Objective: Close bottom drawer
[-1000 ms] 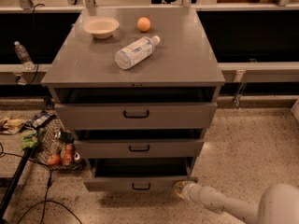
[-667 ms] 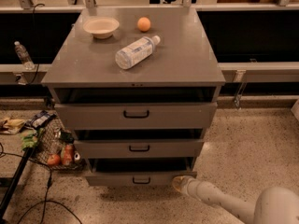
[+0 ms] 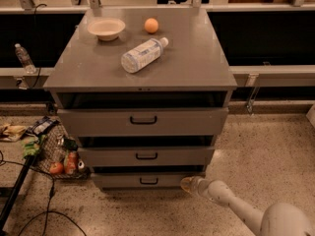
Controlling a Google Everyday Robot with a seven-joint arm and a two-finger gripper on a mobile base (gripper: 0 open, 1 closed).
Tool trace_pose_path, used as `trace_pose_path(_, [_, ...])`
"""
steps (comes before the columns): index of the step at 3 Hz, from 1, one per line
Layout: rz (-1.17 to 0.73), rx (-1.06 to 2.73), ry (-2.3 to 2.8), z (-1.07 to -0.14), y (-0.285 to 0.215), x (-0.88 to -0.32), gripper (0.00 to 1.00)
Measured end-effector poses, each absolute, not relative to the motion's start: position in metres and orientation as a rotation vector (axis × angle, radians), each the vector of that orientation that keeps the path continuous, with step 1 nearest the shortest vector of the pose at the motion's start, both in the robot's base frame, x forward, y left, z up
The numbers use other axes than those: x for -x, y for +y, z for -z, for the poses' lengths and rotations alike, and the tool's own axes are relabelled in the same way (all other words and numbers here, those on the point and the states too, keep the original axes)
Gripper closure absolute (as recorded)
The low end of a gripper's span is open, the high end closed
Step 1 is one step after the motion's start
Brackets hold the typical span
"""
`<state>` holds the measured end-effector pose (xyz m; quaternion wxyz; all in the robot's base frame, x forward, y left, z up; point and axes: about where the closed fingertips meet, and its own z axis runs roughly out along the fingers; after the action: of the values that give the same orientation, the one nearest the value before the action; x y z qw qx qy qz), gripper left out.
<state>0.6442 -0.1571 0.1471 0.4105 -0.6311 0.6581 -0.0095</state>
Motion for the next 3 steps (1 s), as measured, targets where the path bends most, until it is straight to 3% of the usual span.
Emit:
trace_pose_path(1, [-0.14,1.598,1.677,-0.152,-0.161,-0.629,1.0])
trace_pose_path(3, [-0.522,1.591,1.804,-0.173,-0.171,-0.539,1.0])
